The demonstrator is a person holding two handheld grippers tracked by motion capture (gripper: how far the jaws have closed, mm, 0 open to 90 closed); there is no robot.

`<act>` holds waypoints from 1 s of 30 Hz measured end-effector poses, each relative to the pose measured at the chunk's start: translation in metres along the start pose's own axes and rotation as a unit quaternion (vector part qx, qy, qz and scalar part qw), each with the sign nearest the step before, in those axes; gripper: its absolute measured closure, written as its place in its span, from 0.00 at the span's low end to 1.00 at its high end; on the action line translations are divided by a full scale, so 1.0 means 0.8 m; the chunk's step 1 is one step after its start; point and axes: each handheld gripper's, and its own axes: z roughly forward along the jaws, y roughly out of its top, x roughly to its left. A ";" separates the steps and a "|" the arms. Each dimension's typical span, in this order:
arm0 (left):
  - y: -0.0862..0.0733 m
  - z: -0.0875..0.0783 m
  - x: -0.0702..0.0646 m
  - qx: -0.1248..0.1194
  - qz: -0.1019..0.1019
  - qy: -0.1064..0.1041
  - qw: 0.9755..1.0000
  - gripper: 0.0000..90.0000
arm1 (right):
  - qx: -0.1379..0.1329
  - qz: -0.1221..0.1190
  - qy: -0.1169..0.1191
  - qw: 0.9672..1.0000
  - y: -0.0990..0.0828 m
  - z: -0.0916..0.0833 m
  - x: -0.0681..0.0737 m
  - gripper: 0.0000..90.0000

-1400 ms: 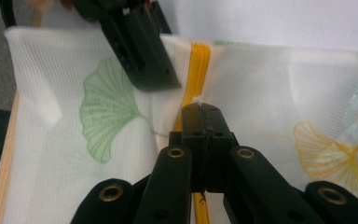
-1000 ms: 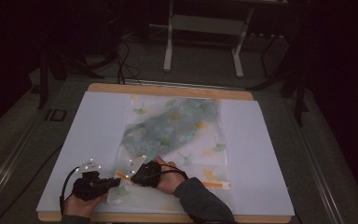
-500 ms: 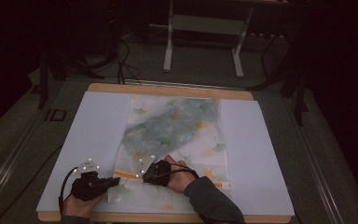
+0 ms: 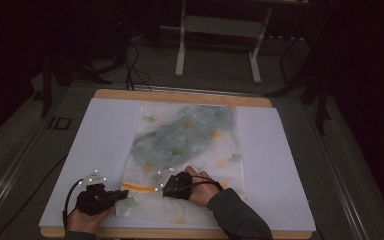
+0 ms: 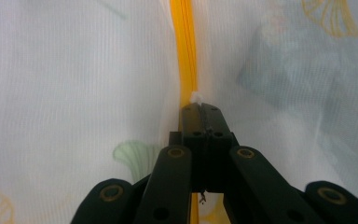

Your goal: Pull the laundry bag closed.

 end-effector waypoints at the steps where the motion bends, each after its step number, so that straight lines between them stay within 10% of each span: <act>1: 0.000 0.000 0.000 0.000 0.000 0.000 1.000 0.98 | 0.000 0.000 0.000 1.000 0.000 0.000 0.000 1.00; 30: -0.001 -0.001 0.001 -0.001 -0.004 0.003 1.000 0.98 | -0.002 0.035 -0.003 0.999 -0.056 -0.031 -0.012 1.00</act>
